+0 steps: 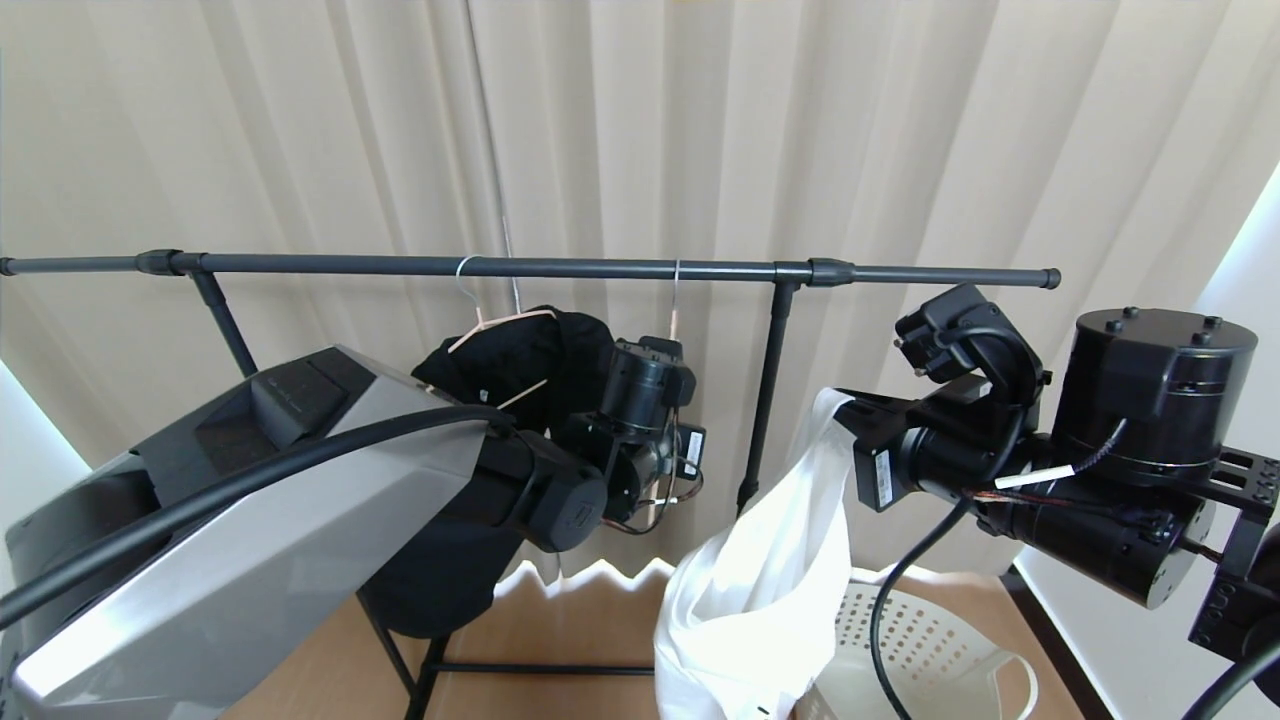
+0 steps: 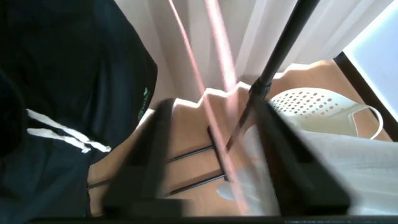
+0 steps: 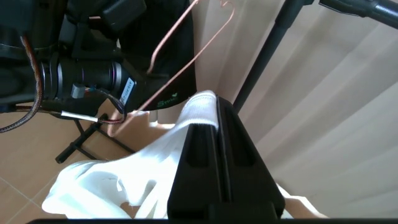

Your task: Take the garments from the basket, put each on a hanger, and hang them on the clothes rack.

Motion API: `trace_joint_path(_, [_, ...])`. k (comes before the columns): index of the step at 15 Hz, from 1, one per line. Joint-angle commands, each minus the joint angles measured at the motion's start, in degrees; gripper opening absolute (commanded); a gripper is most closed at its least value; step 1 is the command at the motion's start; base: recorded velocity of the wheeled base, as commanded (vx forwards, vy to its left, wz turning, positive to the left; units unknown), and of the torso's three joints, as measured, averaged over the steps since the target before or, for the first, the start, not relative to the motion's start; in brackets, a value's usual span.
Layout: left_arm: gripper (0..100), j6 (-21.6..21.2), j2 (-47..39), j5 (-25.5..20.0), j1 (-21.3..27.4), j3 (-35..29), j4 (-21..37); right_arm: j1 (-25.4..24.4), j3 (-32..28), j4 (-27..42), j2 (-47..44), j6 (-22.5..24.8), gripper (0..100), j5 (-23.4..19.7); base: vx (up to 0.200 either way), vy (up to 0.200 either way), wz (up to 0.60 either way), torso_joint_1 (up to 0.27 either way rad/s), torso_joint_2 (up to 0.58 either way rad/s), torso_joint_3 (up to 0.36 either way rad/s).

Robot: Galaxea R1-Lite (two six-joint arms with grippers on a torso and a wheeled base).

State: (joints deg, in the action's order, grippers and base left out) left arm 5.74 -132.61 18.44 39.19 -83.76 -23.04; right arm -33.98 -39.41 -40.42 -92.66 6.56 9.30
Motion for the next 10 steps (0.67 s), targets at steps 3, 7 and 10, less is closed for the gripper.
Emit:
trace_joint_path(3, [0, 0.1, 0.3, 0.5, 0.0, 0.1, -0.1, 0.0, -0.1, -0.1, -0.2, 0.0, 0, 0.0, 0.000, 0.000, 0.00, 0.000, 0.00, 0.000])
trace_joint_path(7, [0, -0.1, 0.6, 1.7, -0.3, 0.2, -1.8, 0.0, 0.0, 0.0, -0.2, 0.0, 0, 0.0, 0.000, 0.000, 0.00, 0.000, 0.00, 0.000])
trace_joint_path(10, [0, 0.0, 1.7, 2.5, -0.4, 0.3, -2.5, 0.0, 0.1, 0.0, -0.2, 0.0, 0, 0.0, 0.000, 0.000, 0.00, 0.000, 0.00, 0.000])
